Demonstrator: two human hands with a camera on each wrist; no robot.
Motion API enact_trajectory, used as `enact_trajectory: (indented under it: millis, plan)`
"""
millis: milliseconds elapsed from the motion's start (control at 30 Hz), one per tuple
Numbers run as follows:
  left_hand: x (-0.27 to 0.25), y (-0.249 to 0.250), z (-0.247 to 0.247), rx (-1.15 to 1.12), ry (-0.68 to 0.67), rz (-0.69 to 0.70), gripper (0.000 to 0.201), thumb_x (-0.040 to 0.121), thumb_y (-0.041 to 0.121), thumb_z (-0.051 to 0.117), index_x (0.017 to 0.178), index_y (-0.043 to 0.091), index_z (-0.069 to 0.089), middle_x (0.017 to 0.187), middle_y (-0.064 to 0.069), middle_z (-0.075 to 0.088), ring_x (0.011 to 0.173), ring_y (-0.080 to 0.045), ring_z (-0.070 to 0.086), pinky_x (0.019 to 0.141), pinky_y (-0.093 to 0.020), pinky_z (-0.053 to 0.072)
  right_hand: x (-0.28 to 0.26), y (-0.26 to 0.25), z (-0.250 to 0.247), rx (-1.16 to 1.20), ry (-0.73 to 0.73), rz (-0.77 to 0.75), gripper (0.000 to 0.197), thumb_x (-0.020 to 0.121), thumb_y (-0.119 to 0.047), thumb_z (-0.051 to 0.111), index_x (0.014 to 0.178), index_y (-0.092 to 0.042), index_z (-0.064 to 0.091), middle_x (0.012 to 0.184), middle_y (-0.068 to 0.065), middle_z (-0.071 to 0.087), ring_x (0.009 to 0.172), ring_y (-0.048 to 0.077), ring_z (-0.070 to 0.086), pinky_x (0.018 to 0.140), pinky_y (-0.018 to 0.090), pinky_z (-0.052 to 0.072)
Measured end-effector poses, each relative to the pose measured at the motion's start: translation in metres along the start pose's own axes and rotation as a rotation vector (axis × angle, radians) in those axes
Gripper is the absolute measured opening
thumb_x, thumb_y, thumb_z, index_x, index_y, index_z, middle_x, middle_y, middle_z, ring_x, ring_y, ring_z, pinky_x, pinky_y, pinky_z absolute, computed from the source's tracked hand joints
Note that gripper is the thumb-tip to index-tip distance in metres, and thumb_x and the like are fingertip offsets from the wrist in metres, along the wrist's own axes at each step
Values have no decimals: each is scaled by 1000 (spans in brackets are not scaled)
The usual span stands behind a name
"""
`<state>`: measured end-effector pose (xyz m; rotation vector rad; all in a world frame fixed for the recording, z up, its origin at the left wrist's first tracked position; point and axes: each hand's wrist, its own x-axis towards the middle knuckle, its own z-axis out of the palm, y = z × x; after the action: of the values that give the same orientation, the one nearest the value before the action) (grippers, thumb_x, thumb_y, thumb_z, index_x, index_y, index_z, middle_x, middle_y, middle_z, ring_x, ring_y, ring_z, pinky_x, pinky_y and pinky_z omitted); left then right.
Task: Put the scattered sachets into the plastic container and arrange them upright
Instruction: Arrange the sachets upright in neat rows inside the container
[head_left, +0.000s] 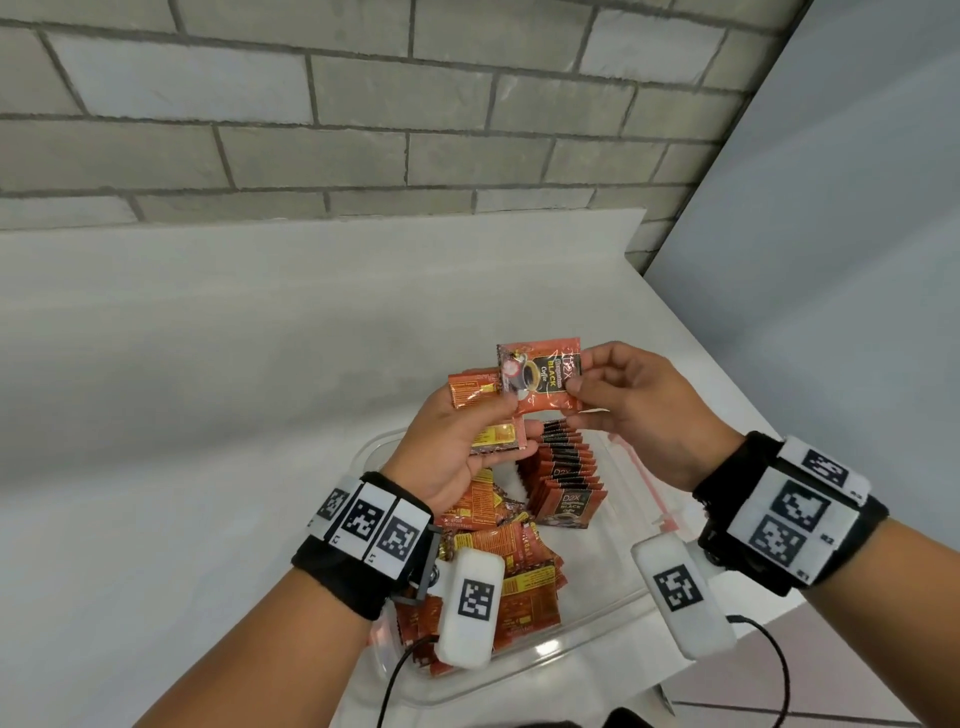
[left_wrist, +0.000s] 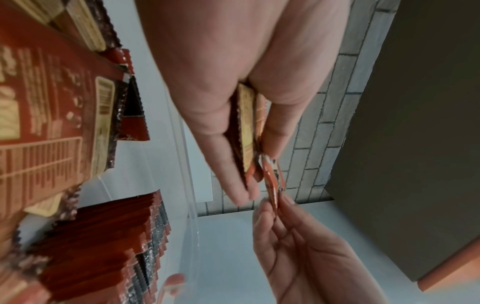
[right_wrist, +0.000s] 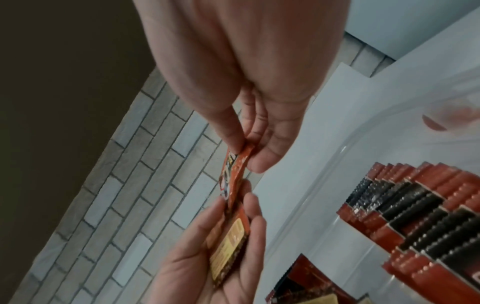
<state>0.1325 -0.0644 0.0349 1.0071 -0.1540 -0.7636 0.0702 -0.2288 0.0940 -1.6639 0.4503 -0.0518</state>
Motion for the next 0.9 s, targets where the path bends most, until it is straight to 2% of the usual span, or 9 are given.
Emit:
enact_trajectory:
  millis: [67,133,300,433,533,600,667,800,900]
  plan:
    - [2,1,-2,-15,44,13,37,77,27,64,109,9,62,94,-12,72,75,-22,70,71,-38,59,1,-2,-8,-93,19,-49,11,89,0,60,88,-11,60,75,3,66,68,14,65,63,24,56]
    - [3,1,-3,-25,86,11,39,76,32,64,108,10,62,89,-9,72,72,-21,67,70,-37,56,-1,-8,-18,-314,-11,-97,12,89,-4,61,87,-16,61,76,0,66,70,13,63,64,27,53]
    - [6,-1,-5,-13,136,-7,25,92,25,58,113,12,58,86,-5,71,72,-19,66,75,-38,52,-9,-17,-29,-1086,-295,-111,19,86,-16,66,78,-33,60,79,-10,67,75,9,62,72,27,49]
    - [6,-1,-4,25,109,-16,24,91,26,58,111,13,59,86,-5,72,73,-19,67,75,-38,52,-13,2,-13,-1399,-455,-50,8,84,-18,63,85,-24,68,82,-9,66,71,8,58,60,20,40]
    - [6,-2,-4,42,100,-22,25,90,27,59,111,13,60,88,-6,72,74,-20,68,69,-35,53,-13,12,-4,-1535,-468,-27,13,83,-15,60,88,-19,71,83,-1,66,72,19,61,52,21,37]
    - [5,-1,-3,45,100,-23,25,90,27,60,111,13,59,88,-6,72,73,-20,68,68,-34,52,-12,16,0,-1586,-472,-9,15,83,-12,57,89,-16,70,88,4,67,68,21,57,49,21,34]
    - [4,-1,-3,49,96,-22,26,90,27,60,111,13,59,88,-6,72,73,-19,68,67,-34,53,-12,20,3,-1608,-482,-10,15,83,-11,57,90,-12,70,91,7,67,68,21,54,50,22,34]
    - [3,-1,-3,72,79,-9,29,87,27,63,113,13,60,89,-5,72,73,-17,68,68,-34,52,-9,26,5,-1616,-483,-28,15,85,-10,55,91,-10,68,91,8,66,76,25,61,58,26,41]
    - [3,-1,-3,74,63,0,37,81,30,66,114,13,60,91,-7,71,74,-17,68,69,-34,52,-9,29,8,-1665,-496,-64,16,89,-9,53,94,-7,67,92,9,66,70,22,54,55,24,38]
